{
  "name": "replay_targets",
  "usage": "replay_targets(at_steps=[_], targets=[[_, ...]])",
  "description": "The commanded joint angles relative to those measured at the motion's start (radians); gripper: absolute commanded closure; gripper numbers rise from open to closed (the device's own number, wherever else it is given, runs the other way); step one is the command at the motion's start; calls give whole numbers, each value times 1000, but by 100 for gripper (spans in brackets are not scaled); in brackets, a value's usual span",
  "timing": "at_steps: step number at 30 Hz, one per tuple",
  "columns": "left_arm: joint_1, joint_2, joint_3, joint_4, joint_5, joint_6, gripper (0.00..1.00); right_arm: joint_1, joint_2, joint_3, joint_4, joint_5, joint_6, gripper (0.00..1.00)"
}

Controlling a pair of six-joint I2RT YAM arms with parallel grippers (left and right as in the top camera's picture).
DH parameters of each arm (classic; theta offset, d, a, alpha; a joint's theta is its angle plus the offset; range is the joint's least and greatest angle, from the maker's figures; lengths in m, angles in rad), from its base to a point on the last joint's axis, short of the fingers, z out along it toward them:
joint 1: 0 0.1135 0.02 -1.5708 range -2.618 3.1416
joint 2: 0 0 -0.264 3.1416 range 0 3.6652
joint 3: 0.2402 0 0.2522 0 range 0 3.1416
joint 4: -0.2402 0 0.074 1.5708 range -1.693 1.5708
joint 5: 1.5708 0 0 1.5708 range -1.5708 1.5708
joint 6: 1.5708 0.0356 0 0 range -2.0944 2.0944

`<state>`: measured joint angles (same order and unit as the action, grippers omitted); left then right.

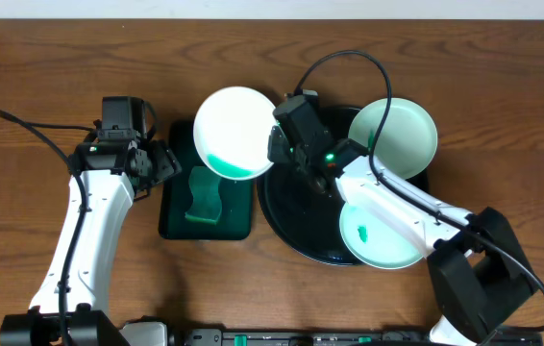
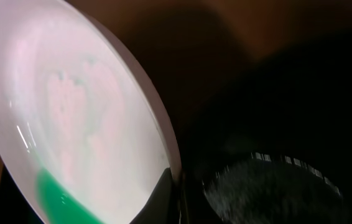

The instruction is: Clean dirty plates on tray and stack at the side

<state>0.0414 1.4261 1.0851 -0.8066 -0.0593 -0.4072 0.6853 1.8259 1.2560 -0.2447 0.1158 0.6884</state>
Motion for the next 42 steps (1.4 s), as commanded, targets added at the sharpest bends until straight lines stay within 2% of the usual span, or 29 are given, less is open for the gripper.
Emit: replay_targets(at_steps=[1,7,13,18,27,34,38,42], targets=[[2,-2,13,-3,-13,-1,19,29,-2,5,54,111,-60,99],[2,-2,13,-3,-13,-1,19,108,-2,4,139,288,-260,99],[2,-2,13,-3,-13,-1,18,183,-2,5,264,468,-621,99],[2,-2,13,-3,-13,-1,19,213,-2,4,370,551,-838,99],[2,-2,13,-3,-13,-1,19,268,-2,4,547,601,-1119,99],[2,-2,13,-3,-13,-1,19,323,-2,5,767,726,-1403,99],[2,-2,13,-3,-13,-1,18,343,-2,5,838,748,-1493,99],[2,-2,13,-3,-13,-1,19,354,-2,4,864,748,-1516,99]])
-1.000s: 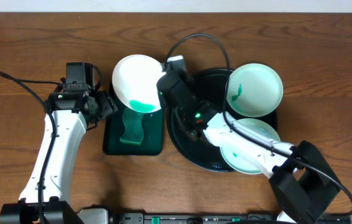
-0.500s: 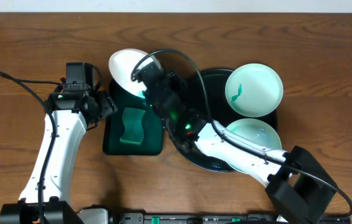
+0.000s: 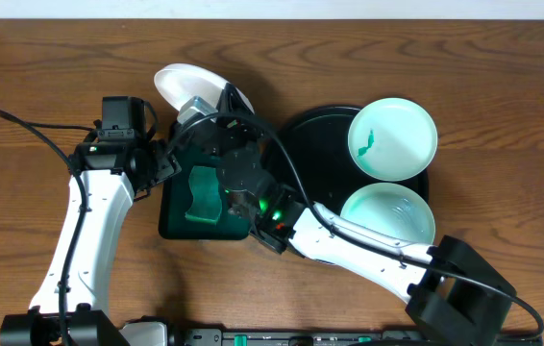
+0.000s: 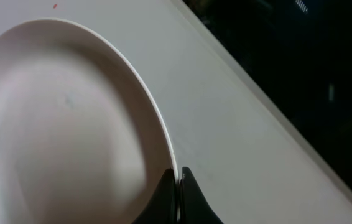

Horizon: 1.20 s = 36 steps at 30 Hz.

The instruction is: Clean dirty plates on tray and stack at the side

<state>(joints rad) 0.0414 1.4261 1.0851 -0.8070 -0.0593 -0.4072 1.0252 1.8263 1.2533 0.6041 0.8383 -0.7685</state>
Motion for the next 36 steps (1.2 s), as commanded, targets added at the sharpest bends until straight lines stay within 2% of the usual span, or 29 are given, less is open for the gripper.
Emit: replay_targets(at_steps=[1,36], targets=[[2,-2,13,-3,-13,-1,19,16,-2,7,18,26,-60,99],[2,-2,13,-3,-13,-1,19,16,-2,7,12,38,-55,99]])
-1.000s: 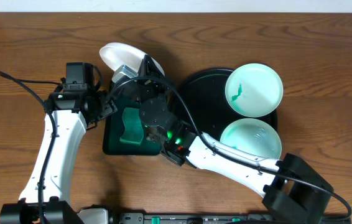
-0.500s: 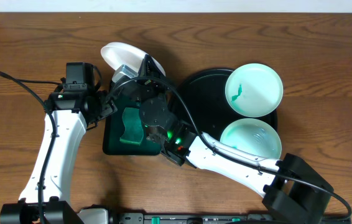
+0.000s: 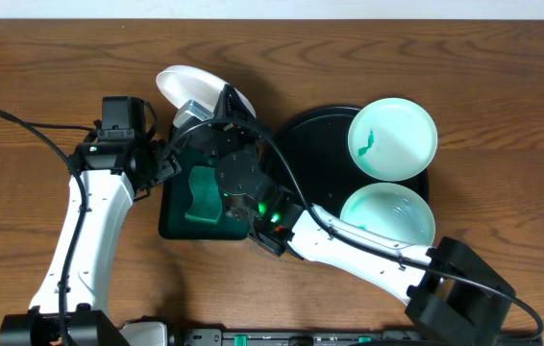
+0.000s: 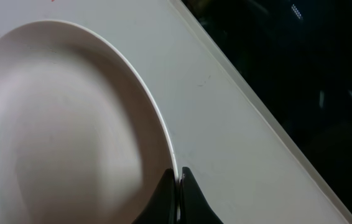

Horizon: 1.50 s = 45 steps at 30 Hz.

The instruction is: Clean dirty plates on tray and stack at the side

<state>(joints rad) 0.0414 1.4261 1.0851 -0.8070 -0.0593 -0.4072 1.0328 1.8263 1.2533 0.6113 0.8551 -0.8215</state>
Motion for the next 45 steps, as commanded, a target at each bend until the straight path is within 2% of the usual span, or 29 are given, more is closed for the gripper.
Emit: replay_targets(at_steps=[1,5,10,14,19,28,32,37,42,45], targets=[[2,-2,13,-3,-13,-1,19,9,-2,7,0,20,-2,99],[2,-2,13,-3,-13,-1,18,8,-2,7,-8,21,10,99],[2,-2,13,-3,-13,-1,19,7,-2,7,-146,21,173,99],[2,-2,13,-3,-13,-1,18,-3,-2,7,-258,21,377,99],[2,-2,13,-3,-13,-1,18,-26,-2,7,-330,21,547,99],[2,-2,13,-3,-13,-1,18,-73,-2,7,-406,18,756,99],[2,-2,13,-3,-13,-1,18,-87,-2,7,-481,-90,838,99],[2,-2,13,-3,-13,-1,18,-127,-17,7,-551,-161,1034,99],[2,-2,13,-3,-13,-1,18,-244,-95,7,-620,-452,1190,99],[2,-2,13,-3,-13,-1,18,-325,-137,7,-699,-539,1278,99]])
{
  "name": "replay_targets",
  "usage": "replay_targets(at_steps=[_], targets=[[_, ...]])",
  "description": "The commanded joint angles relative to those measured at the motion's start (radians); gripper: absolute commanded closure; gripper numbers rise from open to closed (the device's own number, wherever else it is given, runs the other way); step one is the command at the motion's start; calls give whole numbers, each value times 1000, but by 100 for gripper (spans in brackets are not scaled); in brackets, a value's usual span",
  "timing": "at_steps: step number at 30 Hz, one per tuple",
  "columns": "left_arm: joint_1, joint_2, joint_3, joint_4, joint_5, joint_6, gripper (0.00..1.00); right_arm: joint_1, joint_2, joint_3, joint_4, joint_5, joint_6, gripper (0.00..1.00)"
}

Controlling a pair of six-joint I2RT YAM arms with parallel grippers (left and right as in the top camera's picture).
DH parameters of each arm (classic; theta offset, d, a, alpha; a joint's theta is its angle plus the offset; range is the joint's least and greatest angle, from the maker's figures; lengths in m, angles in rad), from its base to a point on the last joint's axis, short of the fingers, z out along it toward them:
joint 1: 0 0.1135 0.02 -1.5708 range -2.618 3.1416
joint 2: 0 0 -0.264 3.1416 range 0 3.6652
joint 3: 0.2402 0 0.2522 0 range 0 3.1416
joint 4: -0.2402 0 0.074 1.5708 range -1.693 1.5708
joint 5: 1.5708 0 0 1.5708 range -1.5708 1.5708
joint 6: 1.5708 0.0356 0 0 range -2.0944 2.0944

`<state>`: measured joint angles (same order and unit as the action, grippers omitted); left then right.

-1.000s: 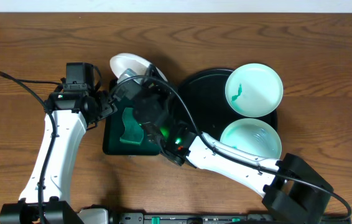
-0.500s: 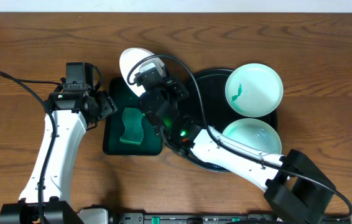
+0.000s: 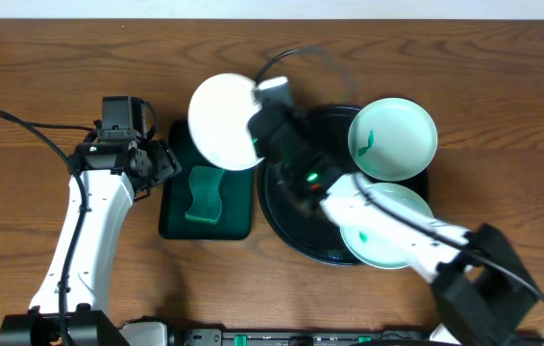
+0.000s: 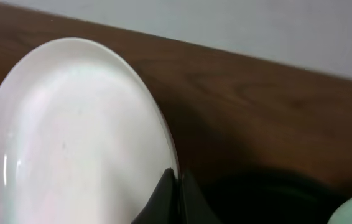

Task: Clean dirty plates on tray and stack at the side
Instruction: 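Carry the white plate right and set it beside the black tray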

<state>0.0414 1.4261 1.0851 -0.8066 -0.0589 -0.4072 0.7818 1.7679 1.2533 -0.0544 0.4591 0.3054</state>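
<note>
My right gripper (image 3: 258,127) is shut on the rim of a white plate (image 3: 222,122), holding it above the table between the green bin (image 3: 178,223) and the black round tray (image 3: 296,231). In the right wrist view the fingertips (image 4: 177,179) pinch the plate (image 4: 76,137) at its right edge, and its face shows plain white. Two pale green plates lie on the tray: the back one (image 3: 394,137) carries a green smear, the front one (image 3: 383,240) is partly under my right arm. My left gripper (image 3: 164,161) hovers open at the bin's left edge.
A green sponge (image 3: 203,195) lies in the bin. Bare wooden table (image 3: 503,115) stretches to the right of the tray and to the left of my left arm. The wall runs along the far edge.
The right arm has swung from over the bin back over the tray. The white plate, then tipped on edge behind the bin, is now held flatter beside the tray. The left arm is unchanged.
At first my right gripper held the white plate with green residue at its lower edge, over the bin's right side. Then twice it held the plate tipped steeply behind the bin. Now the plate is near the tray, showing white with no green.
</note>
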Motion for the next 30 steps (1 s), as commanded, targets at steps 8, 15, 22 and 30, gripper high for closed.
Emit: replay_targets(at_steps=[8,15,22,30], targets=[[2,-2,13,-3,-13,-1,18,-389,-157,7,-211,-485,219,99],[2,-2,13,-3,-13,-1,18,-717,-172,7,-378,-632,267,99],[2,-2,13,-3,-13,-1,18,-1012,-172,7,-504,-632,261,99],[2,-2,13,-3,-13,-1,18,-1271,-171,7,-605,-581,262,99]])
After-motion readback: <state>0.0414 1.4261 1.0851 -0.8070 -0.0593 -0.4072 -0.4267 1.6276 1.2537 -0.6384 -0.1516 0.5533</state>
